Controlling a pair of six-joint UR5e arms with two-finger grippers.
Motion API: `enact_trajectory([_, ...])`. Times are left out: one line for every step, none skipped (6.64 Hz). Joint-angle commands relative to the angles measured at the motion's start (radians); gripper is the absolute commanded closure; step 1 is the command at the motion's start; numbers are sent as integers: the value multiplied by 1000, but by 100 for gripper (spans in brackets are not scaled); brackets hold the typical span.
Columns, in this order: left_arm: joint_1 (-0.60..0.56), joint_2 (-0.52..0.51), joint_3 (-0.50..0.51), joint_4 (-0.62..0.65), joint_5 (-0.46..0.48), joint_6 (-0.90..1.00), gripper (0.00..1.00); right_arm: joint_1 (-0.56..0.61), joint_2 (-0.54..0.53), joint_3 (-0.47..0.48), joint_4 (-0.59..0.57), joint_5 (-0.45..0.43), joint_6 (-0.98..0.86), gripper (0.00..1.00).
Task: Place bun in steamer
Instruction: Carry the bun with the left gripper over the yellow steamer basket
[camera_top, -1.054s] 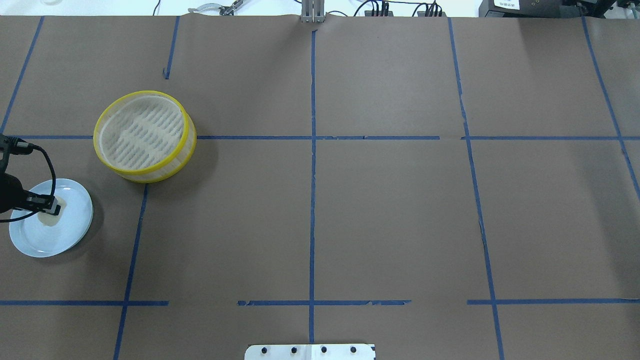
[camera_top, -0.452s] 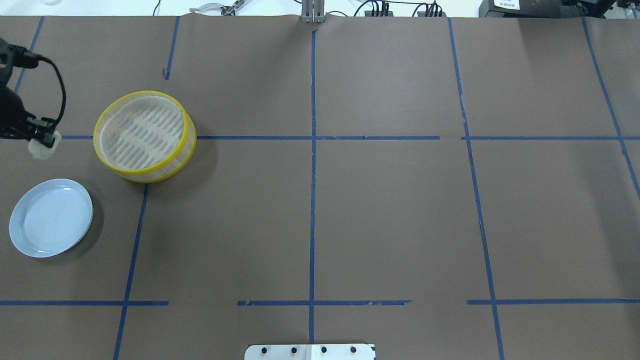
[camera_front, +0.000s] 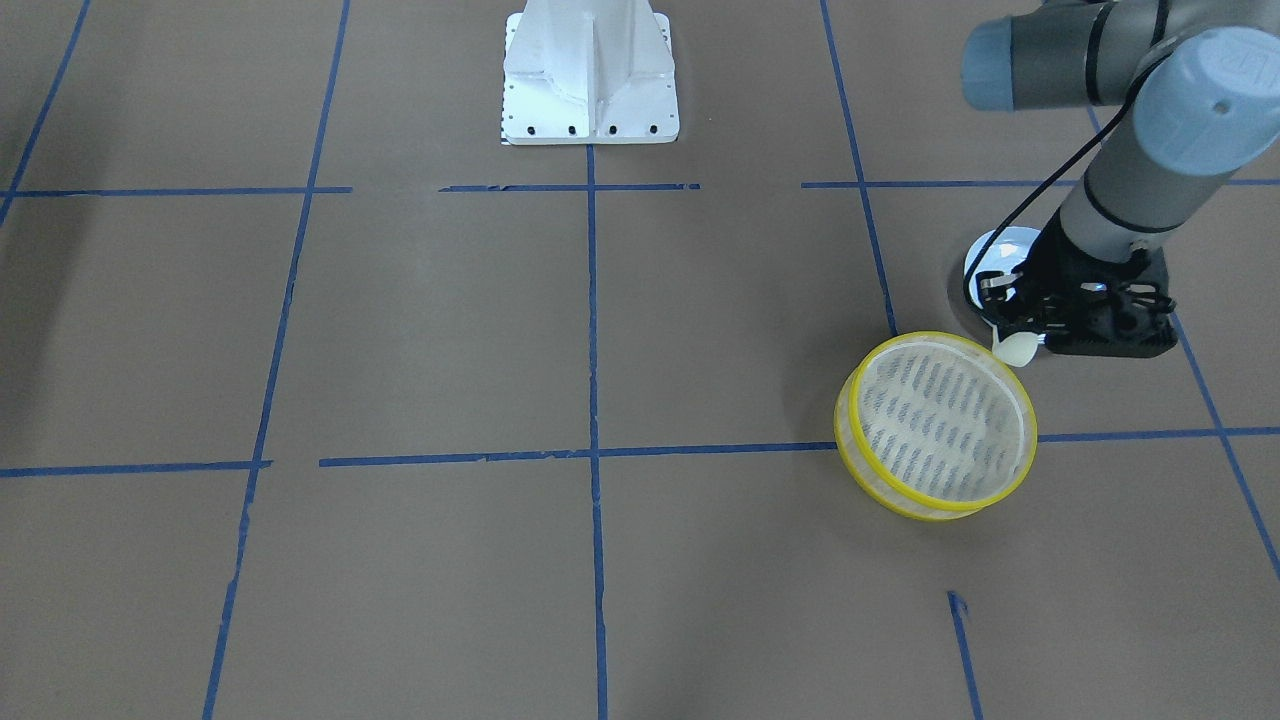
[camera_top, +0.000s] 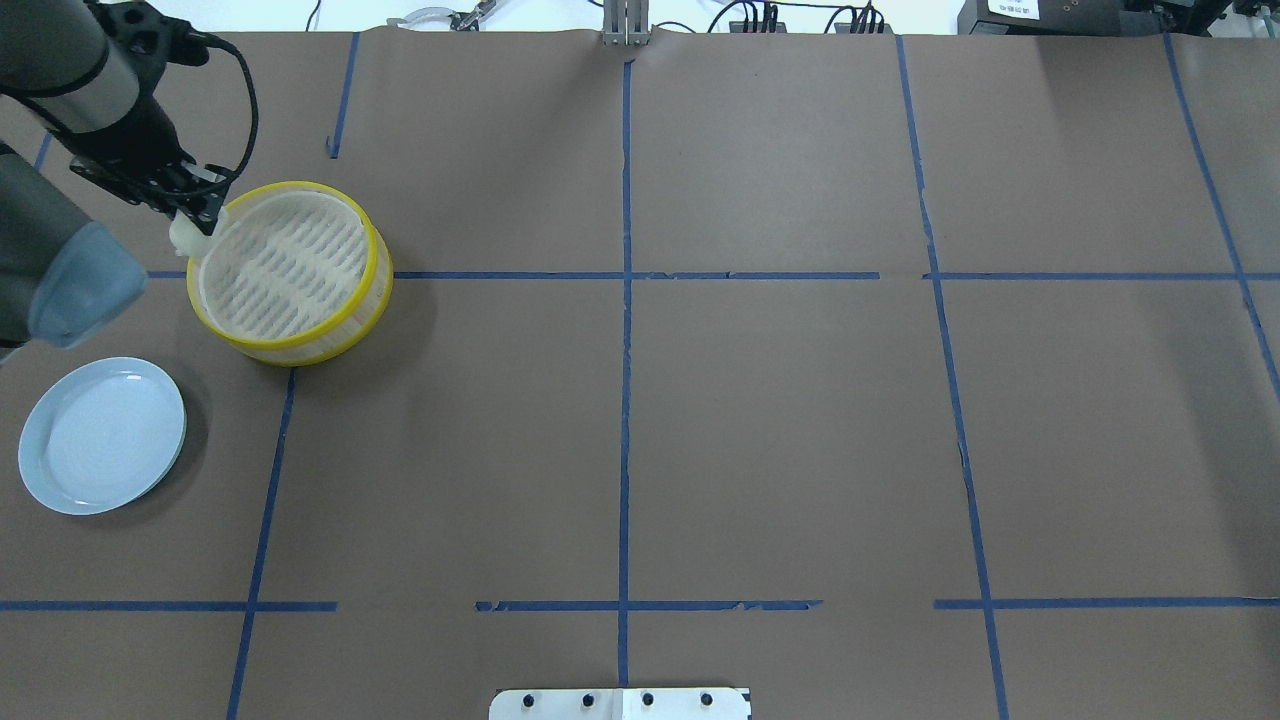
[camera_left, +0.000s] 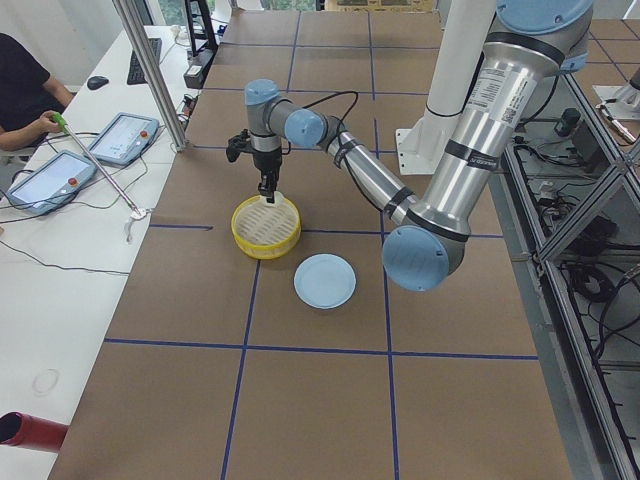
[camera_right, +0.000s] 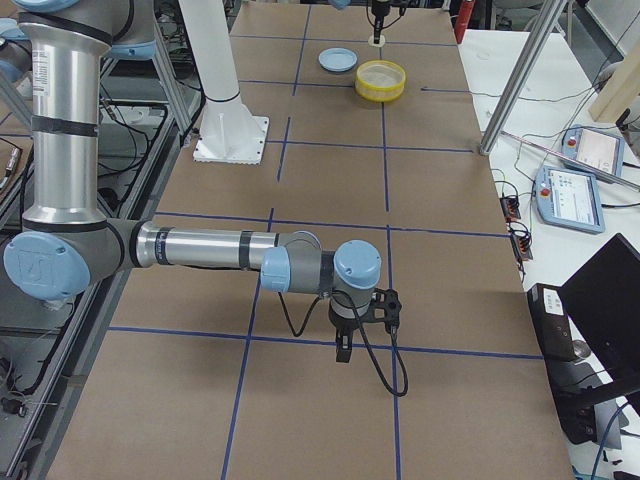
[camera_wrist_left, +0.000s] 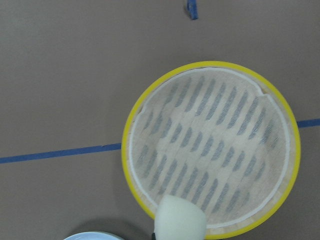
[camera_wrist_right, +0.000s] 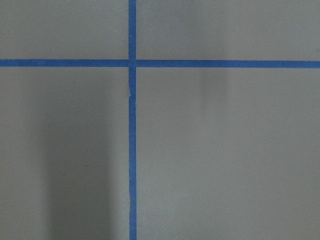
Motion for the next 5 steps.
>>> enact_trajectory([43, -28, 176, -201, -8, -23, 73, -1, 0, 0, 0, 0, 1, 0])
enact_trajectory([65, -25, 246, -306, -4, -65, 73, 0, 0, 0, 0, 0, 1, 0])
enact_trajectory([80, -22, 288, -362, -2, -69, 73, -1, 0, 0, 0, 0, 1, 0])
enact_trajectory([91, -19, 292, -362, -2, -69, 73, 0, 0, 0, 0, 0, 1, 0])
enact_trajectory([96, -17, 293, -364, -1, -67, 73, -1, 0, 0, 0, 0, 1, 0])
